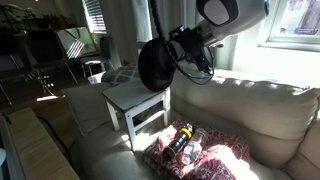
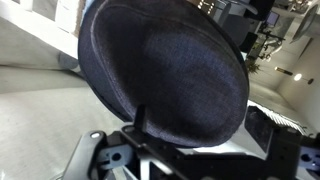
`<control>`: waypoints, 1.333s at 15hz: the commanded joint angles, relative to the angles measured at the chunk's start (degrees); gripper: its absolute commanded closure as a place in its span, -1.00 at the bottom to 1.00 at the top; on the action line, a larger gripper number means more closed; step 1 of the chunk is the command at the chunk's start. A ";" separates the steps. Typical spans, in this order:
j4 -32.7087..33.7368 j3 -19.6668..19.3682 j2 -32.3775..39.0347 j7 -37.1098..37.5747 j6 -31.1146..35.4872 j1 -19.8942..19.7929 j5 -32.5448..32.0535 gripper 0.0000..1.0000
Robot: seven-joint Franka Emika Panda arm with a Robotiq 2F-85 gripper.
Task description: Hang the black hat on the right side of the backrest of the white chair
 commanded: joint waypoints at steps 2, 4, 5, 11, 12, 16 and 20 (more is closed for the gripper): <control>1.22 -1.78 -3.28 0.34 2.90 1.70 -5.52 -1.00; 2.02 -1.77 -5.34 0.57 2.22 1.60 -7.91 -1.00; 2.15 -2.03 -6.76 0.48 2.38 1.84 -9.67 -1.00; 2.74 -1.96 -14.13 -0.49 3.95 1.07 -17.23 -1.00; 2.80 -2.03 -15.21 -0.33 4.09 0.80 -17.94 -1.00; 2.14 -2.67 -18.94 0.41 6.83 0.68 -20.42 -1.00; 4.52 -1.97 -18.50 0.46 6.53 -0.26 -20.32 -1.00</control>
